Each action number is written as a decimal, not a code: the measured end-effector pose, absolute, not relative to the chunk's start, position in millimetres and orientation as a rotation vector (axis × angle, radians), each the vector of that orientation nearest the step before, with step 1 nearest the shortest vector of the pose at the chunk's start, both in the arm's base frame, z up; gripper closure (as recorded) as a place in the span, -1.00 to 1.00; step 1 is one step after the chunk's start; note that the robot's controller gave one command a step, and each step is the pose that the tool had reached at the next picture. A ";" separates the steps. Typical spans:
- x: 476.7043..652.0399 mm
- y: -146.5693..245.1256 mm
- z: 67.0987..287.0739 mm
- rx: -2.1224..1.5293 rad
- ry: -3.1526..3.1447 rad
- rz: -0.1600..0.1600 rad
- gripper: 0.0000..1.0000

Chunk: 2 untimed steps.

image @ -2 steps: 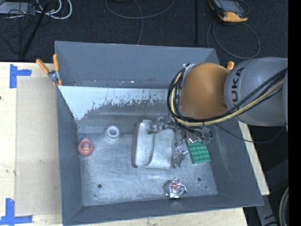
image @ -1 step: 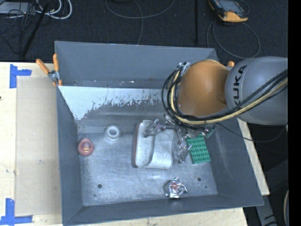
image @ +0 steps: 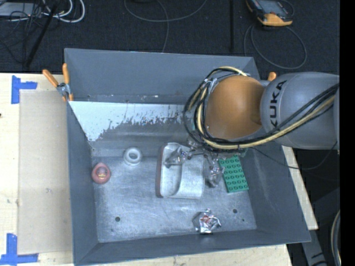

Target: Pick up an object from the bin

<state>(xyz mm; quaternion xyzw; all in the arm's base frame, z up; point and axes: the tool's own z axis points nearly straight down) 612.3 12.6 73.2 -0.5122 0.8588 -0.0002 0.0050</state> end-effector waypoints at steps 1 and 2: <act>613.5 13.4 74.7 -1.599 2.699 0.002 -1.00; 613.9 12.5 76.7 -1.602 2.702 0.001 1.00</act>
Offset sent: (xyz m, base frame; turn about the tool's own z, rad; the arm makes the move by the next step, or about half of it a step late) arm 0.0000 0.0000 0.0000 0.0000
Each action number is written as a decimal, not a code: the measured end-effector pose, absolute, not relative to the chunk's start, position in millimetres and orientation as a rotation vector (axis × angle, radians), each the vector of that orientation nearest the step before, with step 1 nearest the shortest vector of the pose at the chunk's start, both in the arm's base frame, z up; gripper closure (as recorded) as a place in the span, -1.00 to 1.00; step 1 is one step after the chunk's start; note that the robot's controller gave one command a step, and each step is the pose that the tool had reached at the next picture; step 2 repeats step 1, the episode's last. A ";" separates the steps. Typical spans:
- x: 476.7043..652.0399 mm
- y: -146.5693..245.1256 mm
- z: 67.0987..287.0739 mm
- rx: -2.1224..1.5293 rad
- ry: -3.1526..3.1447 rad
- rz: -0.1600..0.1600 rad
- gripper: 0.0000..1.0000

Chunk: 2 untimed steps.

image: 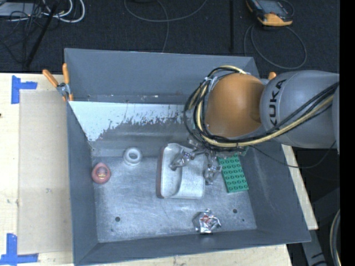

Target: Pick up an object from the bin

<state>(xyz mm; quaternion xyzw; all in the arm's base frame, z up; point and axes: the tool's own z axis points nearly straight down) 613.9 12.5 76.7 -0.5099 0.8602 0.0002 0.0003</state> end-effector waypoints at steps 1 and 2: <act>615.7 13.4 157.2 -1.591 2.701 -0.004 1.00; 615.7 13.4 157.2 -1.591 2.701 -0.004 1.00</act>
Offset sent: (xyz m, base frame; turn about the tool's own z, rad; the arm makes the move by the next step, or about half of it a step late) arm -0.0001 -0.0002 0.0766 0.0000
